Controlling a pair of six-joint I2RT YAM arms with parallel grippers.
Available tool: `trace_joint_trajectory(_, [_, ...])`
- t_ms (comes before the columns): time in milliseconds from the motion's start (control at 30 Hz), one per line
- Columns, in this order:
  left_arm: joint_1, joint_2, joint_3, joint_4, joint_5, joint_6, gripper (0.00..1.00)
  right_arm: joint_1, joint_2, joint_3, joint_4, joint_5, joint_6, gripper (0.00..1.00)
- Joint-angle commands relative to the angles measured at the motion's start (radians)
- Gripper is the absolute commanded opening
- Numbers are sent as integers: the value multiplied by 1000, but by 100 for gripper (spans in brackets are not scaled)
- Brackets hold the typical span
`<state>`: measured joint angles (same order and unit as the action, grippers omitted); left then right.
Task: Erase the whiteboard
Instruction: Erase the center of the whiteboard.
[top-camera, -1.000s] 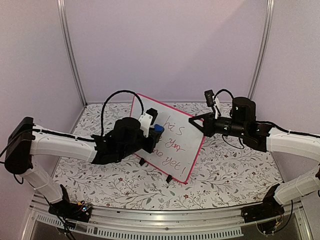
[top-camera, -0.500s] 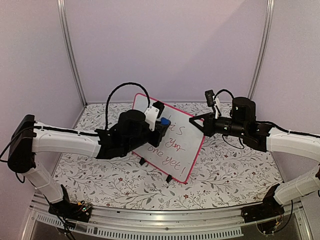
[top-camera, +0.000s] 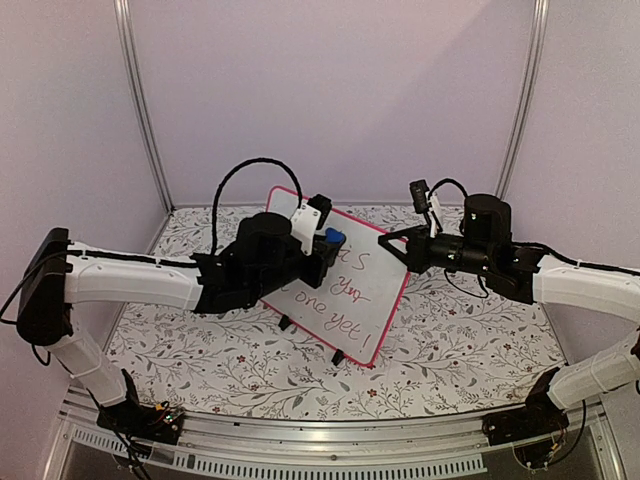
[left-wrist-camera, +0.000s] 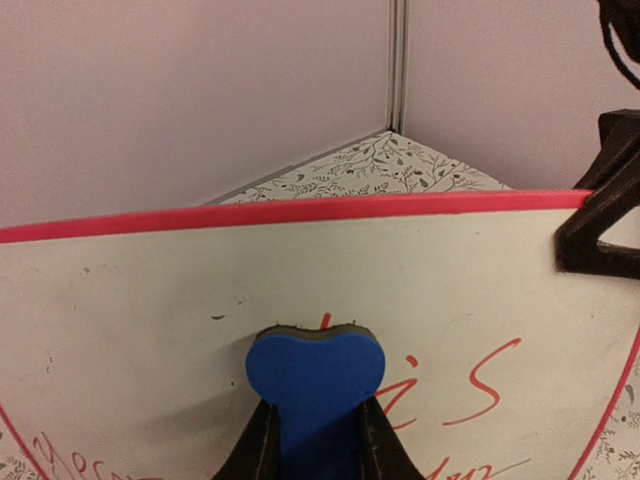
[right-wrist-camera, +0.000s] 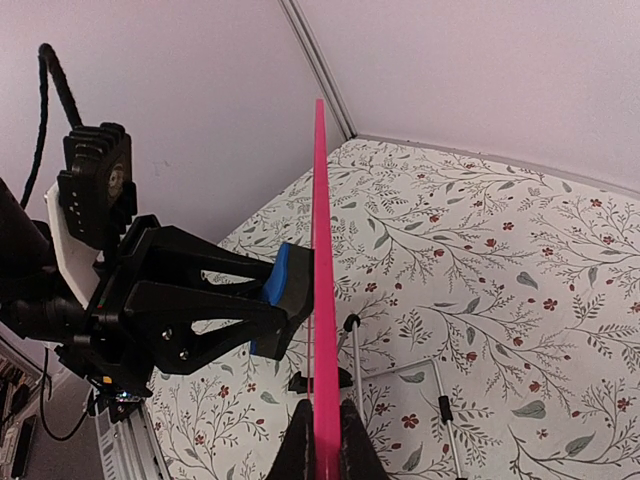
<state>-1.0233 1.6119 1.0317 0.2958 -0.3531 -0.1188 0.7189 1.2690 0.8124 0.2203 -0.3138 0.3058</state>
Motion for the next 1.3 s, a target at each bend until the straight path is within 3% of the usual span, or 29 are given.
trace_joint_trajectory(0, [13, 8, 50, 59, 29, 19, 17, 46, 33, -24, -121, -156, -97, 0])
trace_joint_trajectory(367, [22, 4, 32, 64, 42, 3, 17, 47, 39, -22, -121, -154, -99, 0])
trace_joint_trajectory(767, [20, -26, -124, 93, 43, -91, 17, 47, 31, -25, -121, -156, -98, 0])
trace_joint_trajectory(1267, [4, -56, -216, 93, 22, -135, 16, 46, 32, -24, -121, -151, -97, 0])
